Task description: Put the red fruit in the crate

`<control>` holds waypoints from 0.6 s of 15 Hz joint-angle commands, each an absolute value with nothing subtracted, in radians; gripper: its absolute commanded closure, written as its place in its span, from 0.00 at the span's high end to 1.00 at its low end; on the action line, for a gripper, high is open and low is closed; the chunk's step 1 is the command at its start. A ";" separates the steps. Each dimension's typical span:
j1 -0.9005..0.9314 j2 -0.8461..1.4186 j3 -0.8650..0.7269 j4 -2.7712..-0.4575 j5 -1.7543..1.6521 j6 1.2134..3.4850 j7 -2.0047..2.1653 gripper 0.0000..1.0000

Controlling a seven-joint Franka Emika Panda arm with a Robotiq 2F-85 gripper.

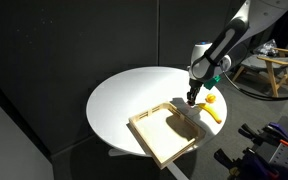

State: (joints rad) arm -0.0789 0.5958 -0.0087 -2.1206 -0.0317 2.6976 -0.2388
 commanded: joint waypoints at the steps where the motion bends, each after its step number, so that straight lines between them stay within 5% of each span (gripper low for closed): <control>1: -0.073 0.518 -0.006 -2.134 -0.049 2.614 -0.216 0.20; 9: -0.035 0.441 0.030 -2.137 -0.042 2.487 -0.227 0.20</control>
